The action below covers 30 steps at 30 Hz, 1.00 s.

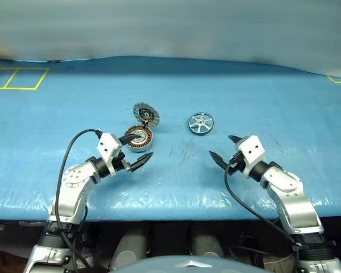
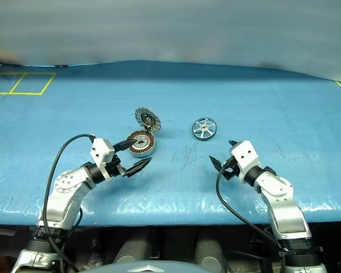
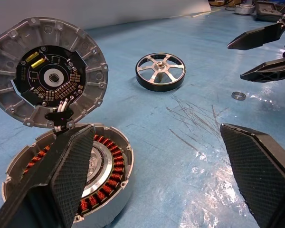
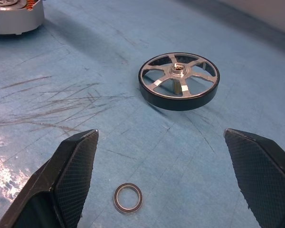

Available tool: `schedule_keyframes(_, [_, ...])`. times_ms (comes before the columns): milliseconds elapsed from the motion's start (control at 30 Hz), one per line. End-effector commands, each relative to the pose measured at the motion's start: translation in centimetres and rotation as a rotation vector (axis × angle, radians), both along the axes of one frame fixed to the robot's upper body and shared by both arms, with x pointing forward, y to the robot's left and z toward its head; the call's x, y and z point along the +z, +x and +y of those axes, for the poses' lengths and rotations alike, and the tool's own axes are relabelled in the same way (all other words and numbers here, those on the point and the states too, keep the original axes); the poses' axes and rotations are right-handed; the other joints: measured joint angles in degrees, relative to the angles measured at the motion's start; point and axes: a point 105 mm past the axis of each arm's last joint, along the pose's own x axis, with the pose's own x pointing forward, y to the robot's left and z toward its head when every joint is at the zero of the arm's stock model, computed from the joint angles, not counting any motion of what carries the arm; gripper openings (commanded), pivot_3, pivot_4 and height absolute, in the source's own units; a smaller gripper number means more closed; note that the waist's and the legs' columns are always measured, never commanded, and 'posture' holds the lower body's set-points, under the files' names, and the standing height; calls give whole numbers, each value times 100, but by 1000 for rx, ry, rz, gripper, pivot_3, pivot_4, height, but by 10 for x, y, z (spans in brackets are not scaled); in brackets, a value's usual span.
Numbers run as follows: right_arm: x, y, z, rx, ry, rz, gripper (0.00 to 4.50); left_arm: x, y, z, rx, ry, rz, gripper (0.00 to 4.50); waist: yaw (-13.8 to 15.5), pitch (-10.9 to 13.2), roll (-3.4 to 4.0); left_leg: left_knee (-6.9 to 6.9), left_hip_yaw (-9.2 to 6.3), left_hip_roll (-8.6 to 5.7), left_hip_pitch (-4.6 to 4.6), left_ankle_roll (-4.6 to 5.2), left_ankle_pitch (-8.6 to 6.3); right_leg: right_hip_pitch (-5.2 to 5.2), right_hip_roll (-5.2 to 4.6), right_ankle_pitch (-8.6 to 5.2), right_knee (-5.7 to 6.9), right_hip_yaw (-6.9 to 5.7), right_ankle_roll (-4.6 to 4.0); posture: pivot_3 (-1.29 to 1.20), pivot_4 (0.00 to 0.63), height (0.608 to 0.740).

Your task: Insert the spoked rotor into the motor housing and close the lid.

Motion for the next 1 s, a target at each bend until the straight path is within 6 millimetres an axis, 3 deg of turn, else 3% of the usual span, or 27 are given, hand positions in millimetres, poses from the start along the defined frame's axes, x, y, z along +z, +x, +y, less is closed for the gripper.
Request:
schedule_keyframes(33, [12,2,-1,1,-6,-51,4466,7,2,1,0,19,-40,4500,0,0,0,0,0,0,0,0,0,0,0,0,0,0,0,0,150,740])
schedule_keyframes(567, [8,0,3,32,-22,-36,4466,7,4,11,17,61,-24,4500,-1,0,0,0,0,0,0,0,0,0,1,0,0,0,0,0,150,740])
schedule_keyframes(1000, [4,-1,10,40,-20,-29,4466,9,9,11,-108,191,38,4500,-1,0,0,0,-1,-1,0,-1,0,0,5,0,1,-2,0,0,150,740])
